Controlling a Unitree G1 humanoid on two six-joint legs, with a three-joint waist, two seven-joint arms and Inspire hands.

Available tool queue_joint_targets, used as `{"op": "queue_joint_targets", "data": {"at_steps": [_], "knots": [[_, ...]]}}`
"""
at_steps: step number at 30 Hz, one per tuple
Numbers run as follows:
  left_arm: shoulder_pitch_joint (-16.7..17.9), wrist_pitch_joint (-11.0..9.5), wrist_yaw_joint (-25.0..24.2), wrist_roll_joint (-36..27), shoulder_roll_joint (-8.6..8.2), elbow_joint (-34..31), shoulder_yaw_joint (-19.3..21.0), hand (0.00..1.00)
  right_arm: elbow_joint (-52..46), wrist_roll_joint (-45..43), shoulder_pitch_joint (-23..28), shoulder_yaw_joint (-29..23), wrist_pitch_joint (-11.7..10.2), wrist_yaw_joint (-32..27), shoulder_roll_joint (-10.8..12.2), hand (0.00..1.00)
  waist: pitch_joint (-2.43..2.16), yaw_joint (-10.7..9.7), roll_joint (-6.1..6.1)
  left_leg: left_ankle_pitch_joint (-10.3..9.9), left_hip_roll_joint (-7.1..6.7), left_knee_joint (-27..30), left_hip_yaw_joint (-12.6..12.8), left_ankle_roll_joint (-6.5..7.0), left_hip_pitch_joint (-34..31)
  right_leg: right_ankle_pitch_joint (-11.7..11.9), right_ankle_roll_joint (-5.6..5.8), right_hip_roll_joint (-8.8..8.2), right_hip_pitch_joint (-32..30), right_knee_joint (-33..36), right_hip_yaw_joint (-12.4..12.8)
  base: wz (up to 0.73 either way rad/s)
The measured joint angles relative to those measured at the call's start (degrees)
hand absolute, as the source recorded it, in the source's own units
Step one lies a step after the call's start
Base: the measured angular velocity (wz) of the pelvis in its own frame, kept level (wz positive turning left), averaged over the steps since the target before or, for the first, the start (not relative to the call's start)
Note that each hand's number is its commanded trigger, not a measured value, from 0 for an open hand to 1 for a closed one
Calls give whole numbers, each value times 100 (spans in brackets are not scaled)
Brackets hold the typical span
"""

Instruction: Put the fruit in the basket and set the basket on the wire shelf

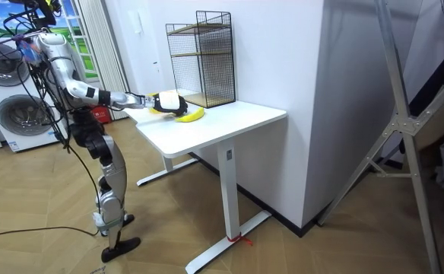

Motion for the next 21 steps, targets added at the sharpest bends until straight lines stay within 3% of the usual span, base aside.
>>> {"op": "queue_joint_targets", "data": {"at_steps": [6,9,18,21], "knots": [[62,0,8,0,-1,-1,1,0,83,417,15,0,-9,10,231,100,2,-73,7,0,-1,-11,16,0,89,0,0,-3,94,-8,-5,0],[56,-1,8,5,-1,0,2,0,172,762,3,-8,-25,72,241,100,2,-97,19,-1,-1,-37,-4,0,81,0,0,-8,112,-7,-31,0],[269,39,7,-5,-25,2,7,0,281,3131,6,-141,9,225,238,100,2,-156,95,0,-3,24,62,1,88,0,0,-6,110,-35,27,-1],[287,61,7,-2,-54,1,13,0,251,3531,8,-216,26,293,251,100,-7,-180,128,0,-3,16,81,1,78,5,0,-1,107,-73,50,-1]]}}
